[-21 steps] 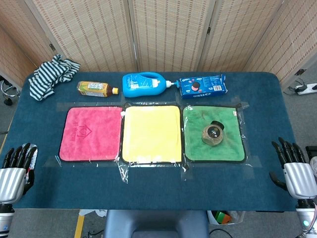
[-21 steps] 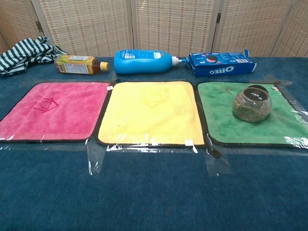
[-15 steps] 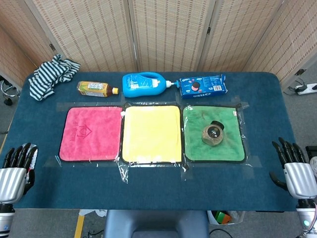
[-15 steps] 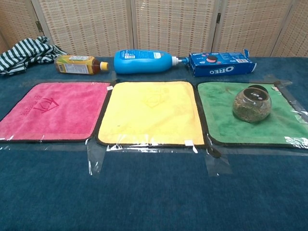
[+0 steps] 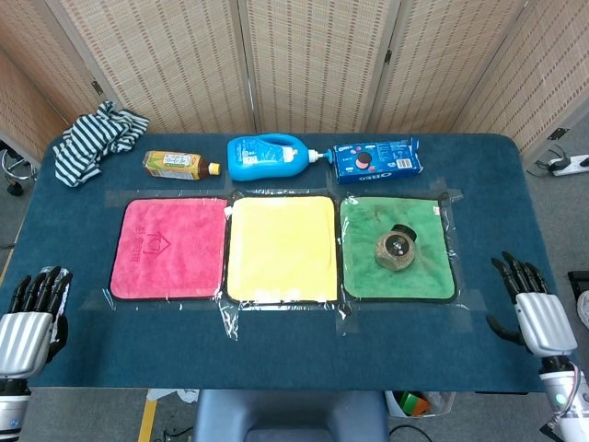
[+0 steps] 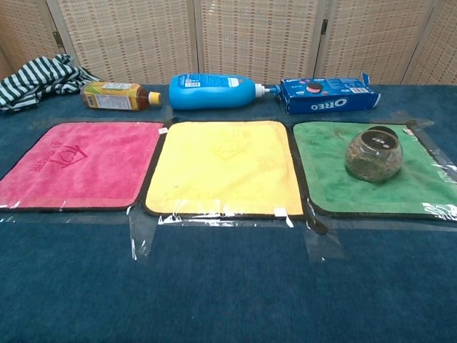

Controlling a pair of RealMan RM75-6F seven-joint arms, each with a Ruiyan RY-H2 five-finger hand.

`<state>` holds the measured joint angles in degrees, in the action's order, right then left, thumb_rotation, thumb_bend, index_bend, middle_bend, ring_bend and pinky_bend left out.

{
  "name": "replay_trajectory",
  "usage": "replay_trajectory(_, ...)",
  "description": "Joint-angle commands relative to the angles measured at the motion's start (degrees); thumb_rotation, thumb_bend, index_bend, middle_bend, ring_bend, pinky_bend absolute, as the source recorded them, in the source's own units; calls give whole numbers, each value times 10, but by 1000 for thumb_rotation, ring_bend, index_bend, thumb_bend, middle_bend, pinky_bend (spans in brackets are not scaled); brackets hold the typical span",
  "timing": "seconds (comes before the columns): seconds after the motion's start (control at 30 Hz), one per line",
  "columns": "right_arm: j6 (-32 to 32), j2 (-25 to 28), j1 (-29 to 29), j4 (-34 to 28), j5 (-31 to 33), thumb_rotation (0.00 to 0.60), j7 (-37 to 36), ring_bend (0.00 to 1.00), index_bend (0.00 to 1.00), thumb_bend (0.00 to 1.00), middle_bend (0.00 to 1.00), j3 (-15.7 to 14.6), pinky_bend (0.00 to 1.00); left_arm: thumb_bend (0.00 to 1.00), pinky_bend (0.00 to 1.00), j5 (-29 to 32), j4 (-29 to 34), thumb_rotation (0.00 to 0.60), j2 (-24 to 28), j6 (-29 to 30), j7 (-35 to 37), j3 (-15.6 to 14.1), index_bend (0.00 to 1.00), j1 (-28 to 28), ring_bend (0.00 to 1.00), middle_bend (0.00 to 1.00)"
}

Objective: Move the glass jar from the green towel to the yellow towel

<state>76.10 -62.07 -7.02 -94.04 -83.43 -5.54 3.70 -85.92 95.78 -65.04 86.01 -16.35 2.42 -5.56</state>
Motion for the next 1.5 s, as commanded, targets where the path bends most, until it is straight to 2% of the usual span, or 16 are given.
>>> replay_trajectory(0.03,-55,18,-34,-18,22,600,-35,0,0,323,0,11,0,719,0,1,-2,600,-1,1,2,-1,55,1,72,56)
replay_trajectory(0.27,-145,36,-88,-17,64,600,-60,3,0,323,0,34,0,719,0,6,-12,600,-5,-3,13,-5,71,4,76,56)
replay_trajectory(0.57,-215,-3,-168,58,141,600,81,7,0,301,0,62,0,714,0,6,-14,600,-5,-5,17,-8,80,6,82,56)
replay_trajectory(0.67,-241,-22,-196,89,162,600,112,6,0,256,0,68,0,711,0,7,-13,600,-4,-5,18,-9,81,8,84,56)
replay_trajectory(0.8,-271,-54,-229,140,177,600,143,6,0,254,0,70,0,708,0,7,-9,600,-4,-2,18,-8,81,9,86,56)
replay_trajectory(1.1,-296,-140,-287,250,158,600,193,3,0,161,0,60,0,700,0,6,-2,600,2,3,22,-9,81,14,89,56)
replay_trajectory(1.5,-290,-231,-323,383,102,600,159,0,0,125,0,46,0,698,0,6,6,600,12,4,36,-11,81,18,98,56)
